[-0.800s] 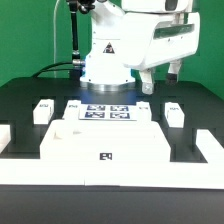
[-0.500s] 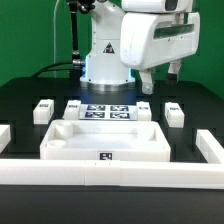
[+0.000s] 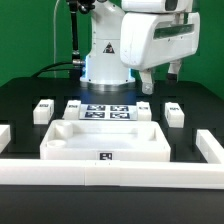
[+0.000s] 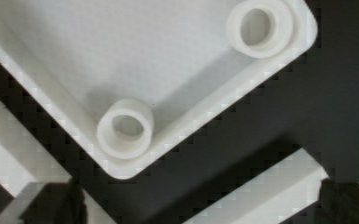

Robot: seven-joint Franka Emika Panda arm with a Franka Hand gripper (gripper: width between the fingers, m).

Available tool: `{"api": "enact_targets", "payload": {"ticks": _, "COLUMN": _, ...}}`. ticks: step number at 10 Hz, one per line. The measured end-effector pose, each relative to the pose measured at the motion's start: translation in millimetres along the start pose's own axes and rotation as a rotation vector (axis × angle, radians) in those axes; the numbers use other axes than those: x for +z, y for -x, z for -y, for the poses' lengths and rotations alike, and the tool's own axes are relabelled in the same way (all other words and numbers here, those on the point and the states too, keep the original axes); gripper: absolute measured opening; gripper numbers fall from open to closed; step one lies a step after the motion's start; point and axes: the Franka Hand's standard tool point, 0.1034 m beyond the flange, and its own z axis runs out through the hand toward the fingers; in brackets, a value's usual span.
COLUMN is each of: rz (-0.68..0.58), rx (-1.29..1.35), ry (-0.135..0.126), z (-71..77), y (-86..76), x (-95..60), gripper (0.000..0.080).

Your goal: Assemble desk

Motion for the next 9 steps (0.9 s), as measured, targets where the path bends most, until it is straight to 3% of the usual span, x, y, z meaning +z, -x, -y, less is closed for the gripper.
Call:
{"api": "enact_targets", "payload": {"ticks": 6, "rz": 0.0, "rx": -0.037, "ry": -0.003, "z": -1.7, "y": 3.6, "x": 0.4, "gripper": 0.065}}
{"api": "enact_targets", "payload": {"ticks": 7, "rz": -0.011, "rx": -0.074, "ry": -0.037, "z": -4.2, "y": 22.9, "x": 4.0, "gripper": 0.065}}
{"api": "enact_targets", "payload": {"ticks": 9, "rz": -0.005, "rx": -0.253, "ry": -0.05, "z": -7.7, "y": 66.5, "x": 19.5, "gripper": 0.065}}
